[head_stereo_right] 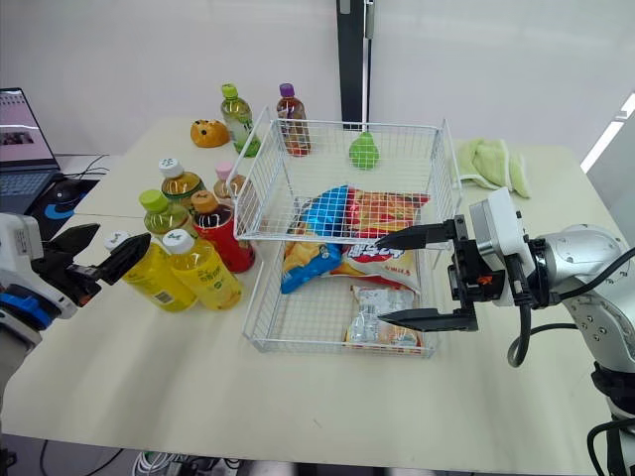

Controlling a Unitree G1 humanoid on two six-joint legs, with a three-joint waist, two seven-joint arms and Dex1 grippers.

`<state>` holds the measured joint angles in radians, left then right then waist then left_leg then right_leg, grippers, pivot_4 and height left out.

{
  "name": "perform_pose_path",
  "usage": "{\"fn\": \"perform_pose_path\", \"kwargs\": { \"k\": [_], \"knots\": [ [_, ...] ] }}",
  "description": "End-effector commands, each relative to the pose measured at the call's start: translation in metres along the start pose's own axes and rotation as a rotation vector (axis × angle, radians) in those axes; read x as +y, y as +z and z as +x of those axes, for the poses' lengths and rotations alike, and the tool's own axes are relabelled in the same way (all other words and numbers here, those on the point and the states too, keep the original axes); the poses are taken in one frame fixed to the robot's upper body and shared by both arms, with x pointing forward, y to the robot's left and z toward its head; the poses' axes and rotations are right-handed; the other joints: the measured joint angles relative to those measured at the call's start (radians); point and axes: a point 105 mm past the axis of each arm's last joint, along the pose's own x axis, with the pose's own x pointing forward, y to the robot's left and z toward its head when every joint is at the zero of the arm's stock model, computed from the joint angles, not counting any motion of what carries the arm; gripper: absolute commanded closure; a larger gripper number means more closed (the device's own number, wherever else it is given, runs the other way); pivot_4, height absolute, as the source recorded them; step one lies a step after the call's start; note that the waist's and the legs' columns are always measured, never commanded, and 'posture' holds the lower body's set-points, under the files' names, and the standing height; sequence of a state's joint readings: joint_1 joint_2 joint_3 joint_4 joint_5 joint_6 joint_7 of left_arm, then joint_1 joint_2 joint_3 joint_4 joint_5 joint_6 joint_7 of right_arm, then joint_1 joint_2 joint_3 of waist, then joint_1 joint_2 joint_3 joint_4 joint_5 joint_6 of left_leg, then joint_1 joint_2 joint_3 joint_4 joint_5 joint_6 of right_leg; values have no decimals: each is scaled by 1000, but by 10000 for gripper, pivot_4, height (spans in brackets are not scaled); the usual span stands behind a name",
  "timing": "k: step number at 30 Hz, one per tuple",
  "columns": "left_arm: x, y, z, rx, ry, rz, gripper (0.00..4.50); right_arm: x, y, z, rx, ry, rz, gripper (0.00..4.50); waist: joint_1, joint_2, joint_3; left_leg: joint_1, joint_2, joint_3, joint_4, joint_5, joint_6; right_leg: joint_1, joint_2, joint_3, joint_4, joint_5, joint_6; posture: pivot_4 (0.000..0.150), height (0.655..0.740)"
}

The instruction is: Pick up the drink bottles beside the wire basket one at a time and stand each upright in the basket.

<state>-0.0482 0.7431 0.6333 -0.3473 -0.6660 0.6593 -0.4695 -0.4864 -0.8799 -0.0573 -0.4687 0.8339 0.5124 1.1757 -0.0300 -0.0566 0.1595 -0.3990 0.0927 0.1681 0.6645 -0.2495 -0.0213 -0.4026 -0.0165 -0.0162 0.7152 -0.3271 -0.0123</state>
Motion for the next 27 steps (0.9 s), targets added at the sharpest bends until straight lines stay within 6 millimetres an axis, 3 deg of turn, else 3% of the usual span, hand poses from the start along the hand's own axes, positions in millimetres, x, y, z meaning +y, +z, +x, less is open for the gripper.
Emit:
{"fn": "perform_pose_path", "kwargs": {
  "k": [1,4,14,20,23,27],
  "knots": [
    [-2,8,4,-24,-7,60,438,0,7,-2,2,-17,-44,0,0,0,0,0,0,0,0,0,0,0,0,0,0,0,0,1500,7155],
    [-6,6,9,-25,-23,47,438,0,8,-3,2,-18,-43,0,1,0,0,0,0,0,0,0,0,0,0,0,0,0,0,1500,7155],
    [-9,-4,11,0,-21,44,31371,-1,8,-4,0,-23,-39,0,0,0,0,0,0,0,0,0,0,0,0,0,0,0,0,1500,7155],
    [-6,9,-8,-38,-1,53,31424,-2,9,-5,-9,-35,-38,0,-3,0,0,0,0,0,0,0,0,-1,0,0,0,0,0,1500,7155],
    [-5,27,-20,-64,-16,52,31424,-2,9,-5,-11,-40,-37,0,-2,-1,1,-1,0,0,0,0,0,-1,0,0,0,0,0,1500,7155],
    [-8,66,-35,-51,-142,68,31424,-9,6,-5,-12,-56,-28,0,0,-5,2,-2,0,-1,0,0,0,-2,0,-1,0,0,0,1500,7155]
  ]
}}
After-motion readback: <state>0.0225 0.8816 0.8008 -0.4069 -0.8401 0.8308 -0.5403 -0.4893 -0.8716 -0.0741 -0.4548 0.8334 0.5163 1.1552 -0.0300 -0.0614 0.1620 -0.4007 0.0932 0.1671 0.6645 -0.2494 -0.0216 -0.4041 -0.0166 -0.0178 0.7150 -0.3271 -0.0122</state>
